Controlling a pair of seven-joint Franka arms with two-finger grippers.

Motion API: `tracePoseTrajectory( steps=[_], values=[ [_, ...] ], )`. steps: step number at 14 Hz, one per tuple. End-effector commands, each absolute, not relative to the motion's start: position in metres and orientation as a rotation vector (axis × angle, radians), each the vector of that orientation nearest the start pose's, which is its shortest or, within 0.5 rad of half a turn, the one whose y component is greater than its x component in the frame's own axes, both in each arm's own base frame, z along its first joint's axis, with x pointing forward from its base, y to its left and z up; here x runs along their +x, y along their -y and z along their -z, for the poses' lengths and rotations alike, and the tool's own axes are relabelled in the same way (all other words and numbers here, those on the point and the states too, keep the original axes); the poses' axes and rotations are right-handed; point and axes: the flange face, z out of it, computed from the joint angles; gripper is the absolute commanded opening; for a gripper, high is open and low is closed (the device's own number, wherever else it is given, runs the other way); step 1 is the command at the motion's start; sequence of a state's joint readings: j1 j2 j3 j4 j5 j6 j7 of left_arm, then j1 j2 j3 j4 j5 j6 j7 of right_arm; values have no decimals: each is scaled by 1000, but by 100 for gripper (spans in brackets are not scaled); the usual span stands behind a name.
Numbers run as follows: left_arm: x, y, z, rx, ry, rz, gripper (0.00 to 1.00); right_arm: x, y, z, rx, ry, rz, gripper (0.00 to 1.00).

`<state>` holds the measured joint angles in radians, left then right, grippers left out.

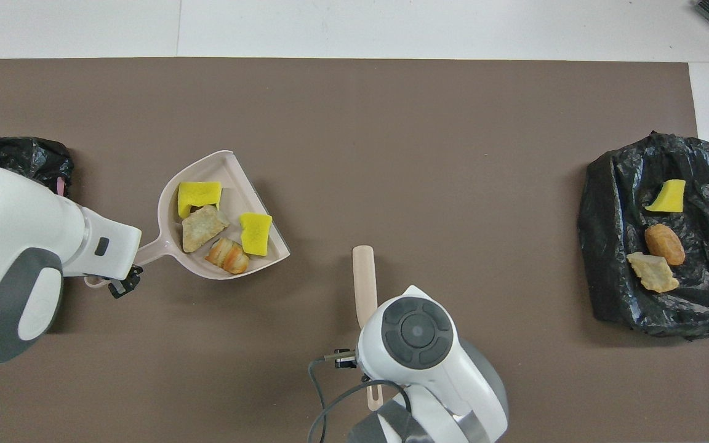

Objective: Sweep and dump trash in bin
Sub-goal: 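Carry the loaded dustpan to the nearby black bag with the left gripper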

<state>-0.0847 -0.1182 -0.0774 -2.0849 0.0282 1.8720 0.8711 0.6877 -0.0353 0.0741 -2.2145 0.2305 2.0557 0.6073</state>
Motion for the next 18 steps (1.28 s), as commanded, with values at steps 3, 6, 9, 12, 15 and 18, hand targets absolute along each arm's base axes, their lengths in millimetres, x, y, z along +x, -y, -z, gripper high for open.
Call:
tracePoseTrajectory(
  steps=[3, 6, 9, 12, 15, 18],
  values=[
    [499, 0, -511, -2839, -1344, -184, 0, 307, -384, -342, -3102, -6, -188, 0],
    [495, -59, -512, -2920, -1187, -190, 0, 308, -384, -344, -3136, 23, -193, 31],
    [481, -134, -516, -2901, -1261, -169, 0, 324, -386, -384, -3155, 35, -238, 100],
    [458, -205, -530, -2984, -1103, -128, 0, 351, -376, -420, -3168, 73, -258, 100],
    [451, -241, -547, -3023, -980, -72, 0, 388, -350, -459, -3153, 154, -268, 100],
    [452, -293, -564, -3034, -887, -64, 0, 424, -316, -492, -3129, 201, -261, 100]
  ],
)
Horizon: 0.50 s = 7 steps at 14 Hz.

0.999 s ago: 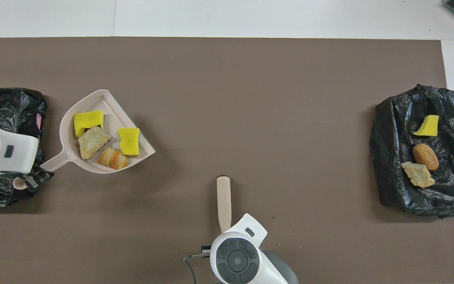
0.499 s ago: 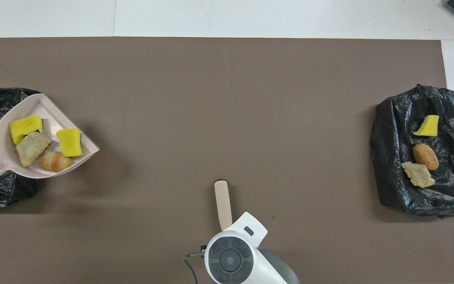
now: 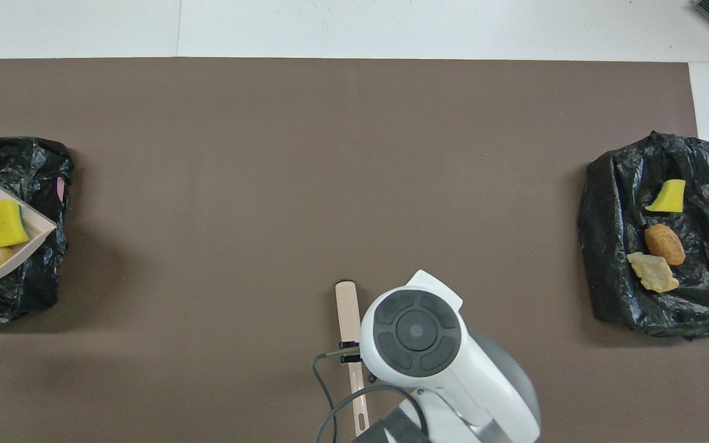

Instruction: Sweep and dump trash in bin

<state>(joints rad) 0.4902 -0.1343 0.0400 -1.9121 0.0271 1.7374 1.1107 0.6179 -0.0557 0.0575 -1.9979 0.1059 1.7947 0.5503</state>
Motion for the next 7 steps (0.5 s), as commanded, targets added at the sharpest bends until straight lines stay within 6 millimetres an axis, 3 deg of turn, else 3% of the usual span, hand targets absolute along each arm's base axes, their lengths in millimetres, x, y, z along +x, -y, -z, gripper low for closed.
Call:
tracePoseTrajectory(
  steps=[1, 5, 7],
  values=[
    [456, -304, -572, -3017, -879, -68, 0, 435, -302, -504, -3120, 228, -263, 100],
    [490, -349, -598, -2798, -1003, -297, 0, 480, -228, -548, -3093, 397, -245, 100],
    [502, -352, -602, -2668, -1097, -390, 0, 495, -194, -560, -3088, 459, -223, 100]
  ],
)
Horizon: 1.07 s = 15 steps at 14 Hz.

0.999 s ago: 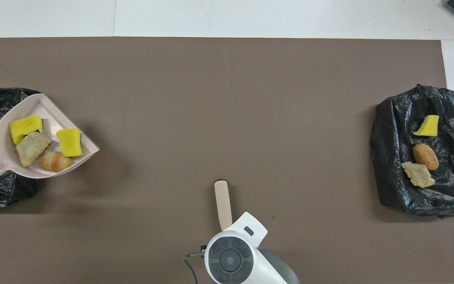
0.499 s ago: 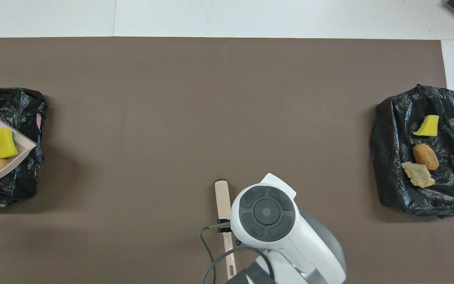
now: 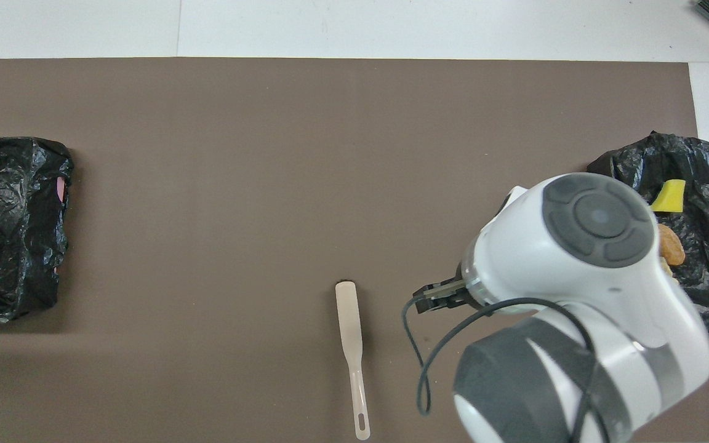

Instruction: Sweep and dump trash in bin

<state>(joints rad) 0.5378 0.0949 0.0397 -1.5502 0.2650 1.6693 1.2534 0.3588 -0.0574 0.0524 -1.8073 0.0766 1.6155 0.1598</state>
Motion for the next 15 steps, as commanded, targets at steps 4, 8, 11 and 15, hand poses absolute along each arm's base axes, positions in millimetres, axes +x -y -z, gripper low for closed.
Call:
tracePoseTrajectory(
  steps=[4, 8, 11, 15],
  values=[
    [528, -330, -610, -2370, -1314, -542, 0, 521, -122, -580, -3127, 529, -168, 100],
    [544, -311, -613, -2235, -1381, -610, 0, 537, -59, -590, -3170, 393, -116, 100],
    [550, -311, -619, -2108, -1465, -634, 0, 546, -11, -594, -3182, 252, -61, 100],
    [551, -312, -622, -2061, -1494, -657, 0, 547, 25, -597, -3176, 55, -25, 100]
  ],
)
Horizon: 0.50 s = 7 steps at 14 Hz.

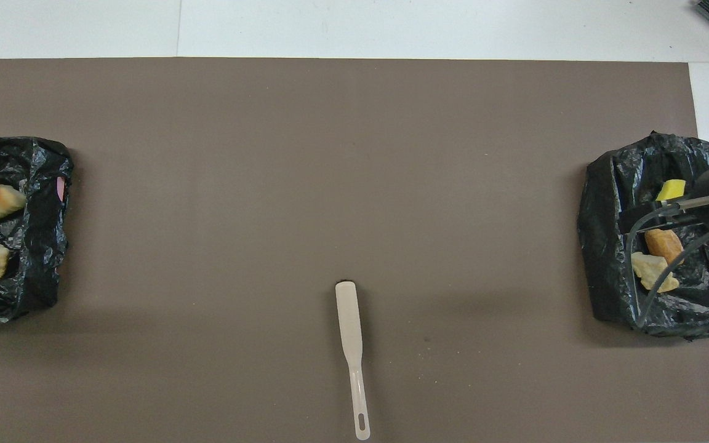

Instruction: Sweep and dump trash in bin

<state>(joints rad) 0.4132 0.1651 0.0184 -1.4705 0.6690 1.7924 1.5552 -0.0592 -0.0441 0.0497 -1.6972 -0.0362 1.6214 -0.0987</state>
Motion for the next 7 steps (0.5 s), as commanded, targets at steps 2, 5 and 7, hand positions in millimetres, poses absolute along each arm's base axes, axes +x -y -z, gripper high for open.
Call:
tracePoseTrajectory(
  steps=[2, 5, 7],
  values=[
    [551, -311, -621, -2083, -1494, -631, 0, 547, 35, -594, -3153, -20, -30, 100],
    [548, -315, -624, -2147, -1485, -514, 0, 544, 37, -595, -3152, -40, -30, 100],
    [544, -315, -627, -2261, -1472, -352, 0, 544, 35, -594, -3153, -30, -35, 100]
  ],
)
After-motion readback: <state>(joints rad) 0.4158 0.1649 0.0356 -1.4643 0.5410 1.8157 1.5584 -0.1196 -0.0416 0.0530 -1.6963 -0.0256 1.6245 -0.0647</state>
